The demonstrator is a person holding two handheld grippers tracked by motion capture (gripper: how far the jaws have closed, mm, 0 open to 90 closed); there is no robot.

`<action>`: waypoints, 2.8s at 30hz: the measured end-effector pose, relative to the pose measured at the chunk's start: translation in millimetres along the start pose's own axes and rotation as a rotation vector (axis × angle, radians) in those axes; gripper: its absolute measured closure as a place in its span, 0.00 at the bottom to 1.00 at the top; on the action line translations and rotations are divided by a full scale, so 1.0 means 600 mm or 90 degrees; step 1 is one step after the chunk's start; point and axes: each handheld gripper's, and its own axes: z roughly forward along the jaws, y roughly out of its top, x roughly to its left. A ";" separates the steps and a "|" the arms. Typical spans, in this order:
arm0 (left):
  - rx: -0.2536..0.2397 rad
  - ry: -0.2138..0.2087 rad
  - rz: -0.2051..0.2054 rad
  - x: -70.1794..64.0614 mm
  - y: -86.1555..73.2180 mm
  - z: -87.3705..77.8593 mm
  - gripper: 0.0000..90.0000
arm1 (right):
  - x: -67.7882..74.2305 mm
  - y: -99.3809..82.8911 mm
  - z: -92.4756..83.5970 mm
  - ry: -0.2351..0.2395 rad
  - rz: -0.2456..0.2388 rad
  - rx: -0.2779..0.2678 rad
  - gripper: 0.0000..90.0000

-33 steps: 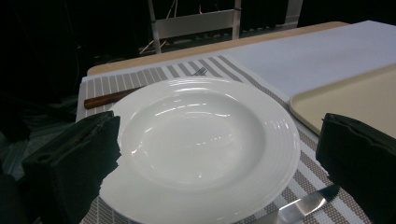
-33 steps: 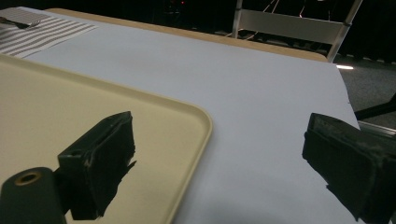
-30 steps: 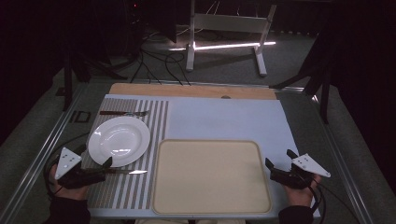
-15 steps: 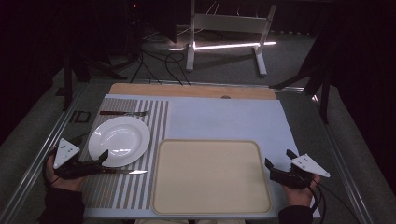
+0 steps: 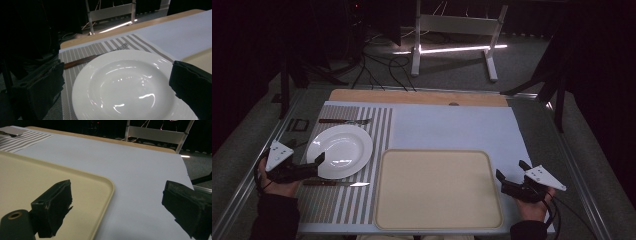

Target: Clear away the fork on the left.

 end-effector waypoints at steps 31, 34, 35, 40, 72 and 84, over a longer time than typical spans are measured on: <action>0.065 0.014 0.012 0.073 0.045 0.106 0.00 | -0.004 -0.003 0.000 0.000 0.005 -0.002 0.10; 0.070 0.010 0.008 0.082 0.049 0.116 0.00 | -0.005 -0.004 0.000 -0.002 0.009 -0.003 0.10; 0.071 0.009 0.006 0.085 0.050 0.120 0.00 | -0.005 -0.005 0.000 -0.002 0.011 -0.003 0.10; 0.081 0.001 0.007 0.097 0.056 0.135 0.00 | -0.007 -0.007 0.000 -0.002 0.016 0.000 0.10; 0.166 -0.044 0.028 0.164 0.072 0.268 0.00 | -0.006 -0.015 -0.005 -0.037 0.027 0.012 0.10; 0.215 -0.062 0.005 0.171 0.056 0.310 0.00 | -0.005 -0.015 -0.010 -0.041 0.028 0.012 0.10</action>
